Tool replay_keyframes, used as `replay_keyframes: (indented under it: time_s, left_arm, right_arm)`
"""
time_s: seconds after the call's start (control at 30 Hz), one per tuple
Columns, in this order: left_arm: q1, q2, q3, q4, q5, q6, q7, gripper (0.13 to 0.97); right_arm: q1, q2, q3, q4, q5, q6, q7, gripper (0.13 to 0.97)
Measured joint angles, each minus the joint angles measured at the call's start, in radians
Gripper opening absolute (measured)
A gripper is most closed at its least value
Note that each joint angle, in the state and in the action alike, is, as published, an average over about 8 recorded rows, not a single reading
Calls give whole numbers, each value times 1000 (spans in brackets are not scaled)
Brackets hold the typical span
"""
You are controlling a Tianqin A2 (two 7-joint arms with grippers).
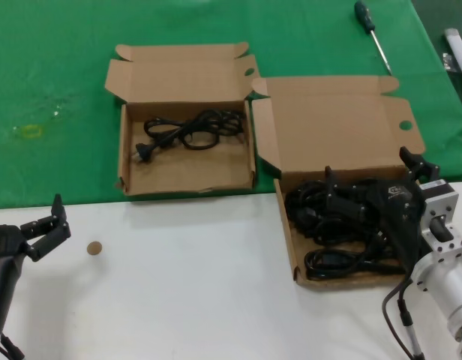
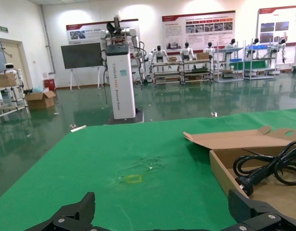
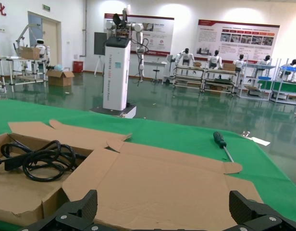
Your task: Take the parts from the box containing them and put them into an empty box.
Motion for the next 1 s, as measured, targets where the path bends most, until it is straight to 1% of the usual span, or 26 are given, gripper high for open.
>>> replay_keyframes:
  time_s: [1.0]
  left_arm:
    - [0,0,0,0,0,0,0,966]
  right_arm:
    - [0,0,0,0,0,0,0,966]
